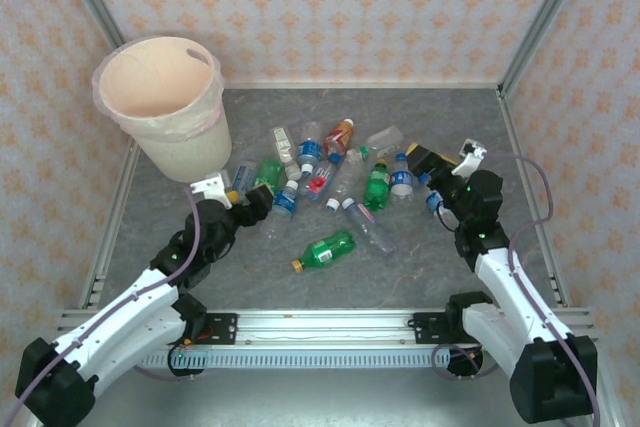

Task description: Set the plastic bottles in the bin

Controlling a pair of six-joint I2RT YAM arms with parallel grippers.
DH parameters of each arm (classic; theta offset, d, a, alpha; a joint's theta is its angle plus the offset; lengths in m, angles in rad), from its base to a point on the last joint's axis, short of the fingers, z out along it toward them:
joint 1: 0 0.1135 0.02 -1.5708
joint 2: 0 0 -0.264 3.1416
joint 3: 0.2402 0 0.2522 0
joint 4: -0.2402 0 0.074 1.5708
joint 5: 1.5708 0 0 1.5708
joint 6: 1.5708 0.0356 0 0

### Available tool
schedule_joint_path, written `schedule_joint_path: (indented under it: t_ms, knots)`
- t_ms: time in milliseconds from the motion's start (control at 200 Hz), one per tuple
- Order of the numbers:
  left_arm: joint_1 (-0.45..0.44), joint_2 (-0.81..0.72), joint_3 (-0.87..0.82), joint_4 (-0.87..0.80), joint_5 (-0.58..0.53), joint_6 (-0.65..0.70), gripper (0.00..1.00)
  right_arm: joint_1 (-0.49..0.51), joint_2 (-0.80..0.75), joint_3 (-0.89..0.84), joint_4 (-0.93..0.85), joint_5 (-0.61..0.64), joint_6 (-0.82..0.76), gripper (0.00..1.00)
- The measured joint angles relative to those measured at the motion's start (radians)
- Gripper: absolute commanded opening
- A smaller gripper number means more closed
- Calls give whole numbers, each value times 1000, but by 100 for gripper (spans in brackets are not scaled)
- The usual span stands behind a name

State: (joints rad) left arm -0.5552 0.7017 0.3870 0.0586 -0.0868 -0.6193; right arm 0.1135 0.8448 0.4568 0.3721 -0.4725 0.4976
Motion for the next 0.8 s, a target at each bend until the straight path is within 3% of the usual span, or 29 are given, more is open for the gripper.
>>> schedule_joint_path:
  t_ms: [260, 561, 801]
  knots:
    - [-259, -15, -48, 3, -64, 49, 95, 52, -8, 14, -81, -38, -19, 100]
    - [-502, 102, -98, 29, -154, 48, 99, 156, 16, 101, -131, -7, -25, 100]
    - [-595, 174, -133, 80, -164, 43, 93, 243, 75, 148, -153, 50, -31, 100]
